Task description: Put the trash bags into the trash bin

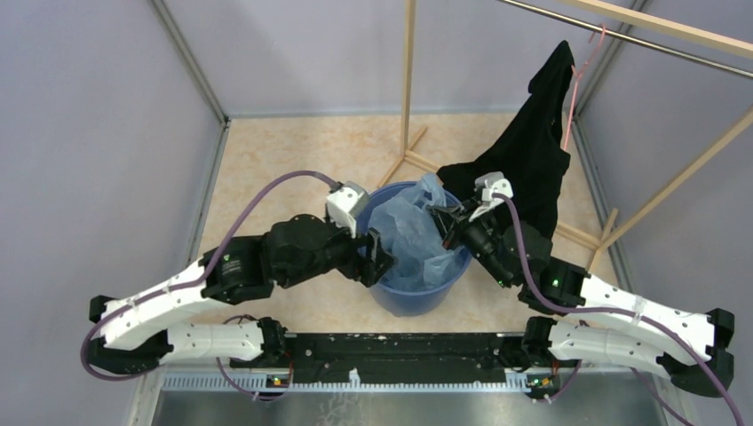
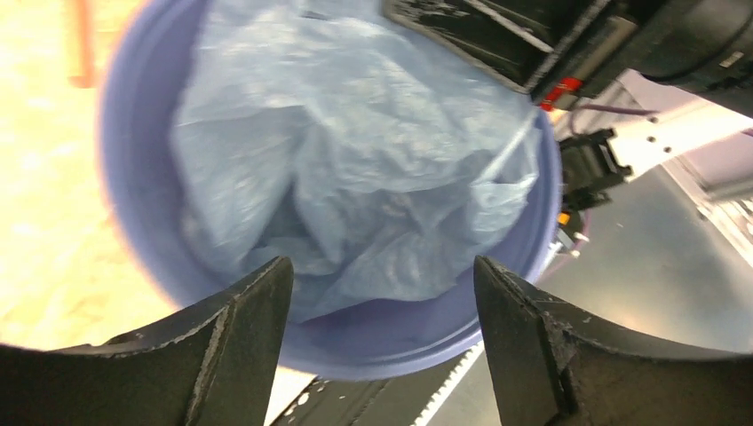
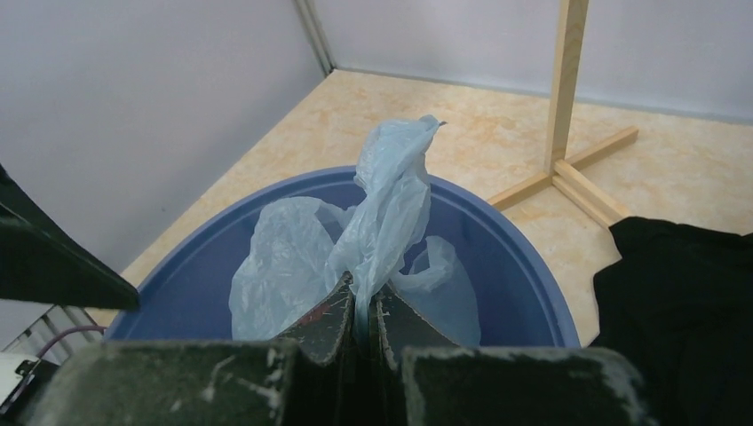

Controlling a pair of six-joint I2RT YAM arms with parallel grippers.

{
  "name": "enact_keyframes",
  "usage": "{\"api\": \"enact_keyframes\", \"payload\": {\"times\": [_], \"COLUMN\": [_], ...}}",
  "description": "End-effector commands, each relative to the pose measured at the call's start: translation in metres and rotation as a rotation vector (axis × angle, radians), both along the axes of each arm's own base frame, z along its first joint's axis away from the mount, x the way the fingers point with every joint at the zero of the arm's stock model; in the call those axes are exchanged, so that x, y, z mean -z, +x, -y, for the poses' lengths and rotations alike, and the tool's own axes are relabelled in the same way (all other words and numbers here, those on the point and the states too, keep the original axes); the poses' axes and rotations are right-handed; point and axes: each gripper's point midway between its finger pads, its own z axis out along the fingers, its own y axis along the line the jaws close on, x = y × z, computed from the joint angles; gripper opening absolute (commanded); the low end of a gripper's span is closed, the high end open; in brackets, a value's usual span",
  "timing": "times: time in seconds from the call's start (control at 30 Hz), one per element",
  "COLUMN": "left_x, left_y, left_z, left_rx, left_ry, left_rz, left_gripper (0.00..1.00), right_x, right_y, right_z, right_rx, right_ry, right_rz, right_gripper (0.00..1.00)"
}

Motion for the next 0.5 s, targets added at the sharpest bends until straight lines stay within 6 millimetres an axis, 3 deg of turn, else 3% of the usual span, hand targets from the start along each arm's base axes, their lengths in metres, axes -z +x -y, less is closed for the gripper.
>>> {"api": "enact_keyframes", "payload": {"times": [0.0, 0.1, 0.2, 0.3, 0.33, 0.47], "left_x": [-0.006, 0.009, 0.025, 0.038, 0.042, 0.053], "left_y": [0.028, 0.049, 0.084, 0.109, 0.113, 0.124], "left_z": [-0.053, -0.075, -0.098, -0.097, -0.094, -0.084], "left_rx": [-0.267, -0.405, -0.504, -0.439, -0.413, -0.378], "left_ry": [0.041, 0.138, 0.255, 0.218, 0.207, 0.219], "left_rz": [0.042, 0.051, 0.015, -0.039, -0.050, -0.066], "left_gripper": [0.80, 0.98, 0.99, 0.98, 0.97, 0.75], "right_x": [0.003, -0.002, 0.002, -0.003, -0.005, -0.008], "right_y": [0.002, 0.000, -0.002, -0.002, -0.002, -0.001], "right_z": [0.006, 0.008, 0.009, 0.009, 0.009, 0.008], "right_rx": [0.028, 0.032, 0.032, 0.035, 0.036, 0.048], "right_ry": [0.031, 0.074, 0.086, 0.114, 0.122, 0.146], "right_rz": [-0.046, -0.065, -0.101, -0.116, -0.121, -0.145], "right_gripper": [0.00, 0.00, 0.00, 0.00, 0.00, 0.00]}}
